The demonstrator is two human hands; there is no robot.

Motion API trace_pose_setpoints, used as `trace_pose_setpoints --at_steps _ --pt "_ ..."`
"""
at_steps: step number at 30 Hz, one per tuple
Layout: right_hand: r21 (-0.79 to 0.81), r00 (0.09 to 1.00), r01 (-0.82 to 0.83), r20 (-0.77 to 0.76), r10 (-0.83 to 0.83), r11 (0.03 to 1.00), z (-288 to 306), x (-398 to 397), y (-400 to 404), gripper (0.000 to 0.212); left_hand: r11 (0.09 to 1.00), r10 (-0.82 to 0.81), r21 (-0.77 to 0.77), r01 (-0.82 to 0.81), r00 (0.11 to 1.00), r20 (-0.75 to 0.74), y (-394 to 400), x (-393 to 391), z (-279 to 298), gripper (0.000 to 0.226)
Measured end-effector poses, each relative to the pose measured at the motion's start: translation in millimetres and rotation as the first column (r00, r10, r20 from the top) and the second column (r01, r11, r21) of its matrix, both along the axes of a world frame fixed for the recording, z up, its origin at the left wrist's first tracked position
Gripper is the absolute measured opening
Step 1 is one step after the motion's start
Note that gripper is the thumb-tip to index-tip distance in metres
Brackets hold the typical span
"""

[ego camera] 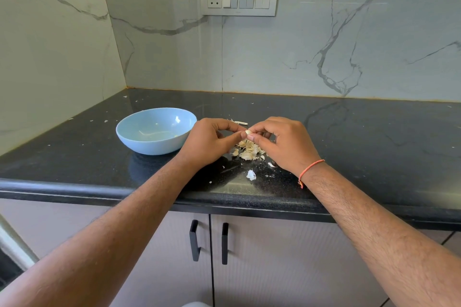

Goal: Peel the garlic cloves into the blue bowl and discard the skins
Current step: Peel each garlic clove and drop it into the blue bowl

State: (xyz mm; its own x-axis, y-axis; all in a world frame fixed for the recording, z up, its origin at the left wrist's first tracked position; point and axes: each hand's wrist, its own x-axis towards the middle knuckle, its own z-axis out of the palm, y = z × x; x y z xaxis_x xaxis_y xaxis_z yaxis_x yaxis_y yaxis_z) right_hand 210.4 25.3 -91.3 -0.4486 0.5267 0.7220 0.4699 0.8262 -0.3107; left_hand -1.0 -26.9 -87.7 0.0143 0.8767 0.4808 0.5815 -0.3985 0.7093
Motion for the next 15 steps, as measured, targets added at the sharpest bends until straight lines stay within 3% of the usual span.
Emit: trace_pose_setpoints --at_steps 5,15 --pt "-0.04 1.0 -0.018 -0.022 0.017 0.999 0.4 1.6 -0.7 0.012 0.994 -0.08 -0.074 0.085 0.995 0.059 -2.1 2.8 2.3 0.002" --pt "-0.097 0.997 -0.036 -0.073 0.029 0.995 -0.2 1.7 -0.3 0.014 0.99 -0.115 -0.072 0.122 0.988 0.101 -1.4 2.2 2.5 0.011"
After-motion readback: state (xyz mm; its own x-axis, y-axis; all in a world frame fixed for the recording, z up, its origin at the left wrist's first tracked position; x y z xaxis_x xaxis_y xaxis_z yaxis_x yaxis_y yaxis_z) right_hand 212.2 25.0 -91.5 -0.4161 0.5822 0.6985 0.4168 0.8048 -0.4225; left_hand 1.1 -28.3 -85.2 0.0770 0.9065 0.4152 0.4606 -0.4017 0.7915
